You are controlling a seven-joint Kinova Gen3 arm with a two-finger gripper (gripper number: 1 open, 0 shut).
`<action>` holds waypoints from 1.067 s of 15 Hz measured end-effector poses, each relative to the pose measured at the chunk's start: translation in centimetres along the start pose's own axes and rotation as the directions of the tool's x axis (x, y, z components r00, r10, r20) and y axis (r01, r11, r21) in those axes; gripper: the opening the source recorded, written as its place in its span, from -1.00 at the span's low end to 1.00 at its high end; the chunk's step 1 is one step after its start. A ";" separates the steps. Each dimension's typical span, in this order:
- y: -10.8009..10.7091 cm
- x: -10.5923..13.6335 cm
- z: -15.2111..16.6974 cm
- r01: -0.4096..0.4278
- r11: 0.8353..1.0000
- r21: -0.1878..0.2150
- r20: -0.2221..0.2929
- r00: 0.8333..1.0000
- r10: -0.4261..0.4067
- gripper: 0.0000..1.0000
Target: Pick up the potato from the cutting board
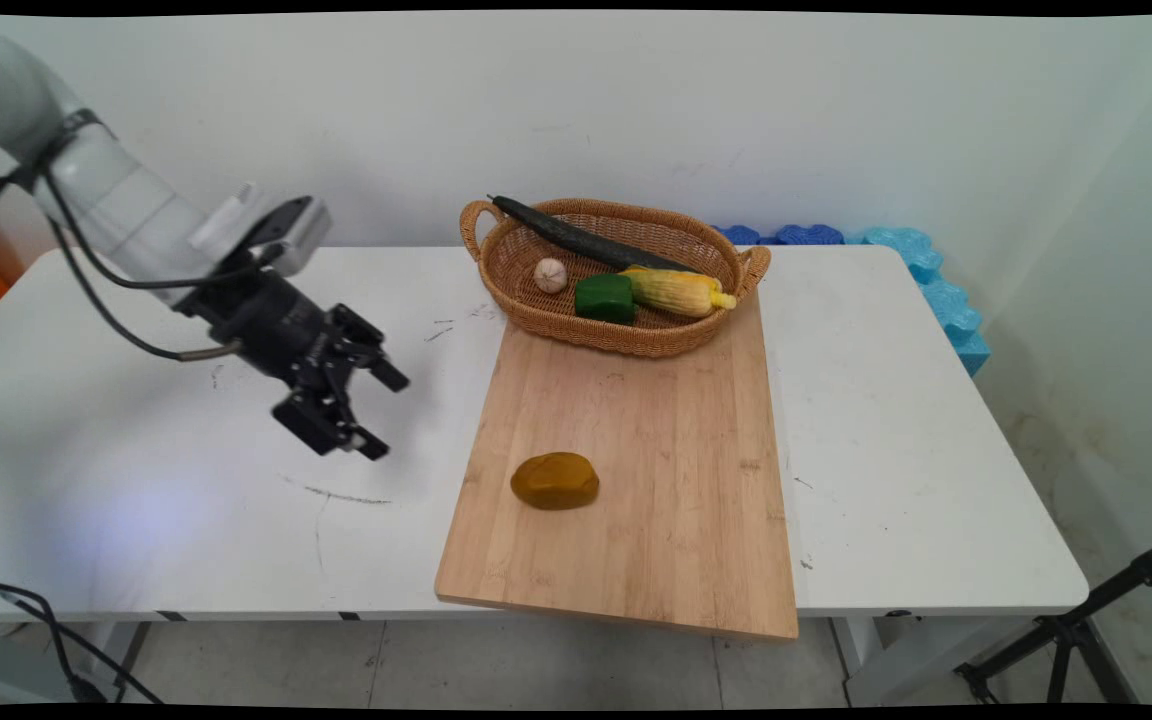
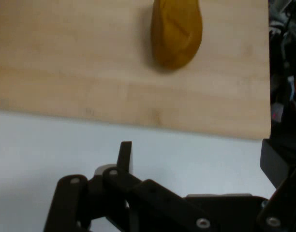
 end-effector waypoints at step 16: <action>0.5 6.2 11.4 -0.129 0.992 -0.005 -0.038 0.991 0.129 1.00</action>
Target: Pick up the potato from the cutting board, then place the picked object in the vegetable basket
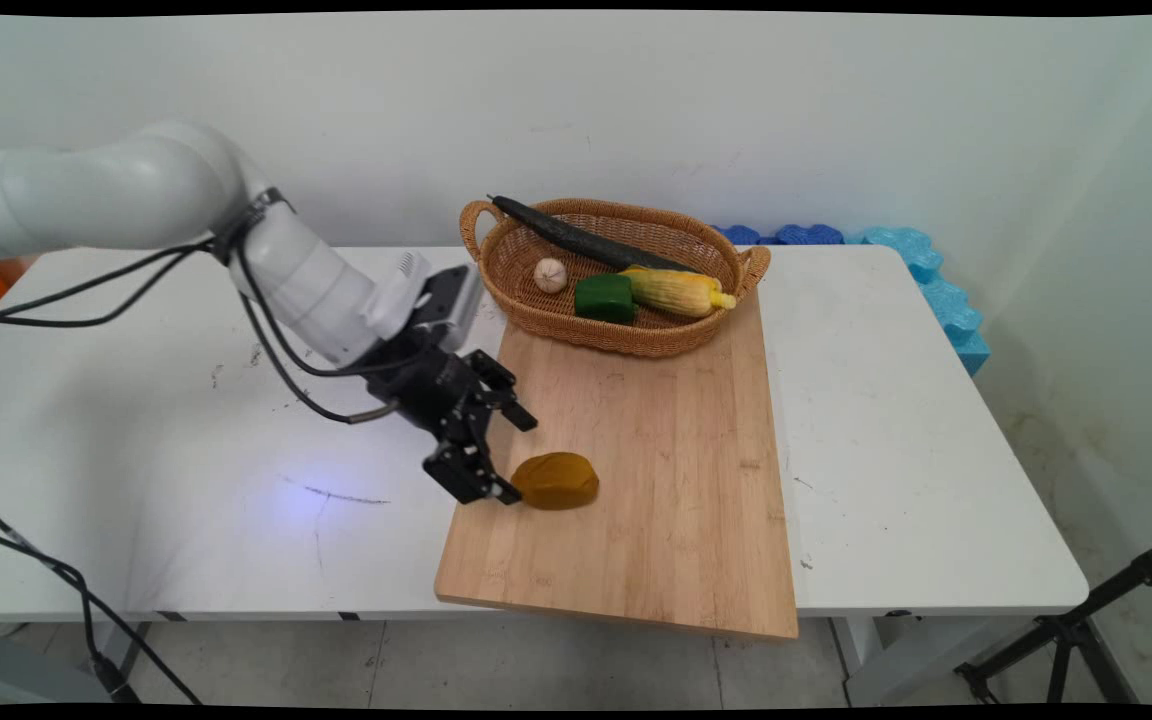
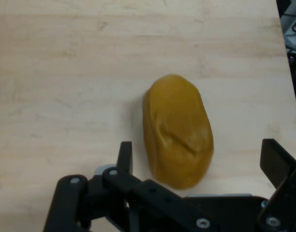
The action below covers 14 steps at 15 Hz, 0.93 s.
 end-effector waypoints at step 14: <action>-0.5 1.3 5.0 -0.038 0.999 0.020 0.018 0.999 0.037 -1.00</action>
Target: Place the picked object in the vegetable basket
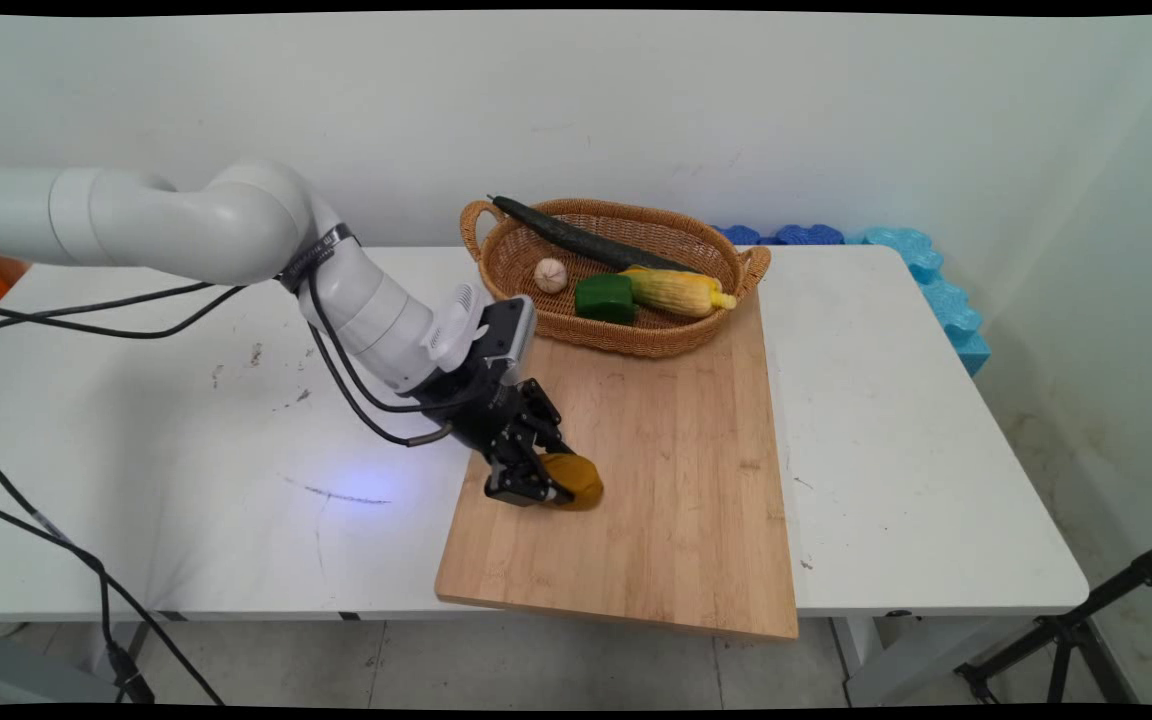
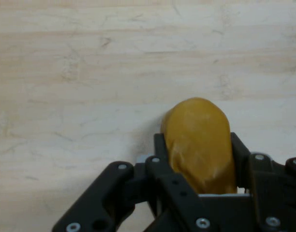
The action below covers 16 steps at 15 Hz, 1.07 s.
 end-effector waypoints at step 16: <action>-4.3 4.6 -5.1 0.053 0.983 0.175 -0.080 0.996 -0.039 -1.00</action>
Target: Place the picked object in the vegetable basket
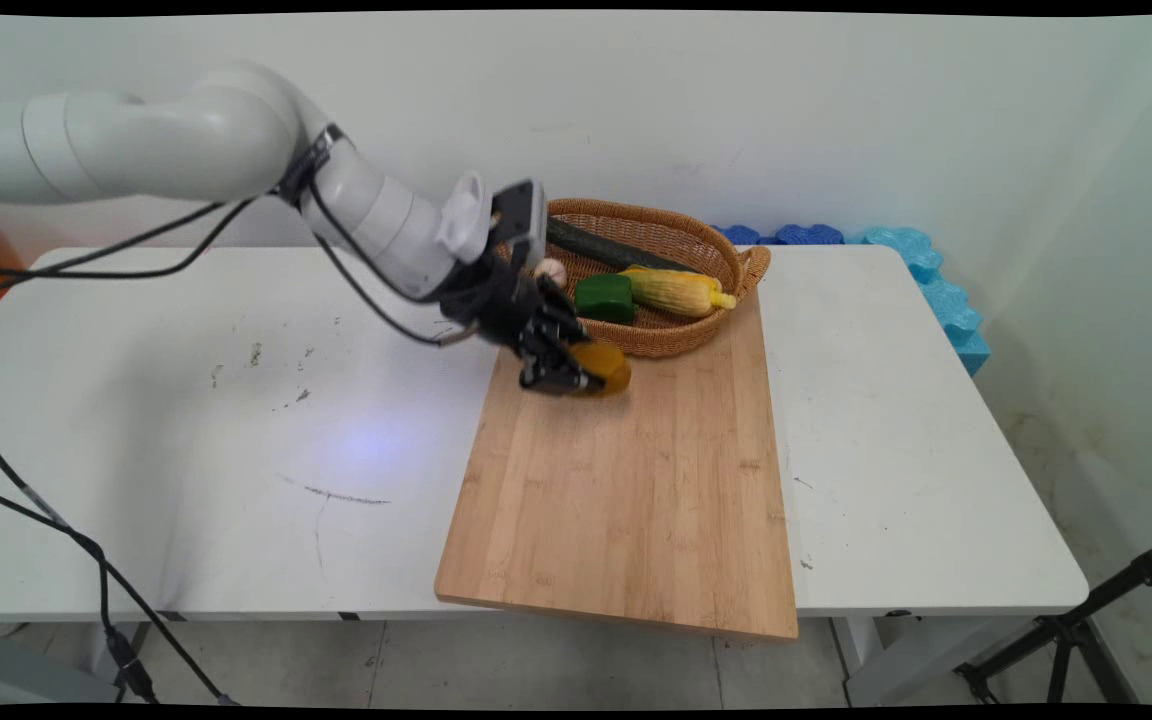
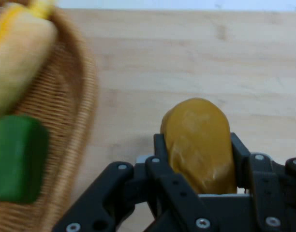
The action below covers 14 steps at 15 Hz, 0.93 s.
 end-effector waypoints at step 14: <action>-9.9 2.0 -0.8 0.102 0.963 0.250 -0.028 0.995 -0.098 -1.00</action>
